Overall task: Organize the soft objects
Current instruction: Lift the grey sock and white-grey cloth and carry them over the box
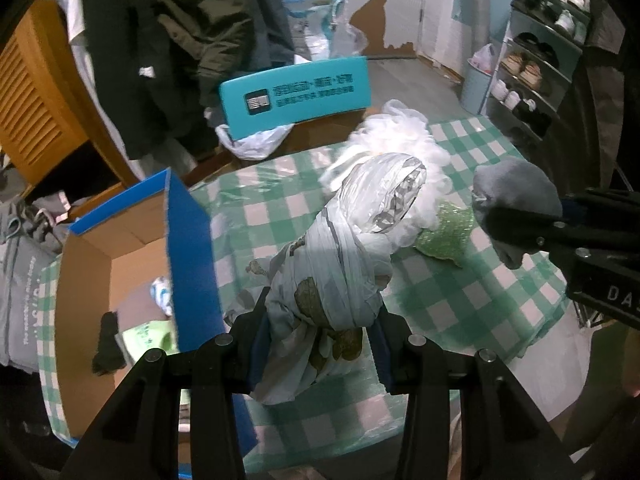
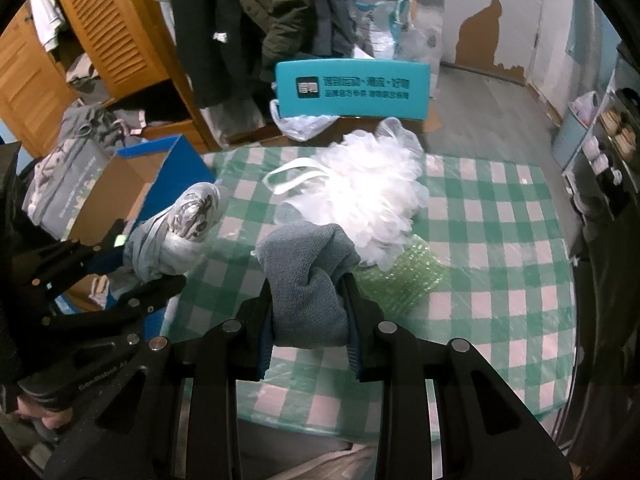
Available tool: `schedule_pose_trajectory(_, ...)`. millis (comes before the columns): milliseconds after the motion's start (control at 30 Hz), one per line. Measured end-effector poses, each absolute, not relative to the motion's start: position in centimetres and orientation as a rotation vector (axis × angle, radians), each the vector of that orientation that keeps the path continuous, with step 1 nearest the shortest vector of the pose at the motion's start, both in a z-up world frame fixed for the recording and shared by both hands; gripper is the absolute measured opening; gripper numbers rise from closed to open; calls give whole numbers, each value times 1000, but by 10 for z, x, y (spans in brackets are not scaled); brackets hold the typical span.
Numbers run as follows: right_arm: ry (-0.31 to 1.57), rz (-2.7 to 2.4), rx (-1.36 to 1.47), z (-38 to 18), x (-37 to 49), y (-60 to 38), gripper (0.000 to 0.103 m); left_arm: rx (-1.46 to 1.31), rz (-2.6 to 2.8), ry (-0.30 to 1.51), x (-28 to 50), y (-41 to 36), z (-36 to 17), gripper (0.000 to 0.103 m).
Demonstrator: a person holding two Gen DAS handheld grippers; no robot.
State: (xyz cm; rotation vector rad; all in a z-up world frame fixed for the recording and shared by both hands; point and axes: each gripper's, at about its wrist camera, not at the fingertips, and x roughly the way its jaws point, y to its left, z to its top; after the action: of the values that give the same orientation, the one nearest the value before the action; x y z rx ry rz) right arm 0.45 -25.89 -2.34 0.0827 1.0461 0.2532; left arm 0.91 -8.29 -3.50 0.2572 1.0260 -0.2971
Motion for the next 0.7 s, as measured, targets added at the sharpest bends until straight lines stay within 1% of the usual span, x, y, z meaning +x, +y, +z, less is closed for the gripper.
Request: schedule_pose_trajectory(700, 1027, 388, 6, -8, 16, -169, 28, 186, -182, 1007, 6, -7, -25, 44)
